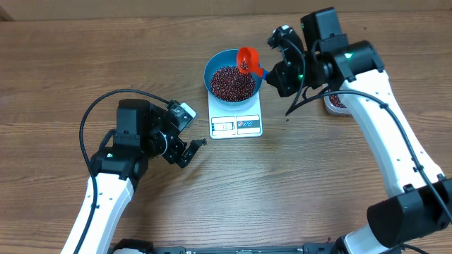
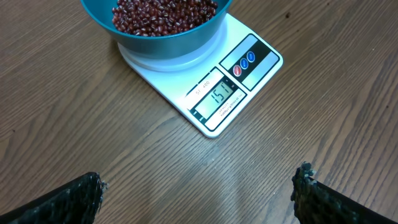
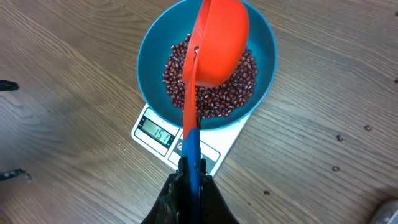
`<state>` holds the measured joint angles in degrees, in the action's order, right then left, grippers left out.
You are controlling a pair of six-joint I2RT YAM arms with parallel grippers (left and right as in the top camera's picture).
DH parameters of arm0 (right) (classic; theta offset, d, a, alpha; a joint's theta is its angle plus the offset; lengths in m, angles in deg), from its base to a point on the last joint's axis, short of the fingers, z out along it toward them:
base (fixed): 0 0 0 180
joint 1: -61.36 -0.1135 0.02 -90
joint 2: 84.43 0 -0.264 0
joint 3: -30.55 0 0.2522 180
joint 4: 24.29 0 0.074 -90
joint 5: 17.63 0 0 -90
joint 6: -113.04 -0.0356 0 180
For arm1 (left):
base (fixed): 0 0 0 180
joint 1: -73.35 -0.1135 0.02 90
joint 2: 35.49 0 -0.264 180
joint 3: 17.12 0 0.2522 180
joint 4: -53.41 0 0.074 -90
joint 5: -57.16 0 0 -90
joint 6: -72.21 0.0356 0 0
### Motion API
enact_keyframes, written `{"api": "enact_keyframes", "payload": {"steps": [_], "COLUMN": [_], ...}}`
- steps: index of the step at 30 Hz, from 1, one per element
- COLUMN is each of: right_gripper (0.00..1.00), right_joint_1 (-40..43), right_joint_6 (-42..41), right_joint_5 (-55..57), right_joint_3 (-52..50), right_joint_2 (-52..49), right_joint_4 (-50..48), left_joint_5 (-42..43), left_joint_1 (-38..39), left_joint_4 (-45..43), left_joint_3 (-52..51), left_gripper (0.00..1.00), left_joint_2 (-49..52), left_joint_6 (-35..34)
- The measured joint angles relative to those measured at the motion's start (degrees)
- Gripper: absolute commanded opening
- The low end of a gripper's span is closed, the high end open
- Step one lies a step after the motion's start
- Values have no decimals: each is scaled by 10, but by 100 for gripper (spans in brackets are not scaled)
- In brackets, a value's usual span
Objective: Scoop item into bowl and weigh 150g on scale
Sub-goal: 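Return the scoop to the bean tub with the right gripper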
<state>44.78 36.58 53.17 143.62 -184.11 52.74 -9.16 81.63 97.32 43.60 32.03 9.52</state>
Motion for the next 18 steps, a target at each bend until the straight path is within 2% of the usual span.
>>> {"api": "enact_keyframes", "payload": {"steps": [14,18], "right_gripper": [4,4], "right_joint_1": [4,8], "right_joint_6": [0,1], "right_joint_5": [-7,-21], "right_joint_3": [0,0], "right_joint_2": [1,1], "right_joint_4": [11,41], "left_joint_5": [0,0], "left_joint_1": [0,0], "left_joint_4": [0,0], "left_joint_3": [0,0], "left_gripper": [100,100], "left_joint_2": [0,0], "left_joint_6": [0,0]}}
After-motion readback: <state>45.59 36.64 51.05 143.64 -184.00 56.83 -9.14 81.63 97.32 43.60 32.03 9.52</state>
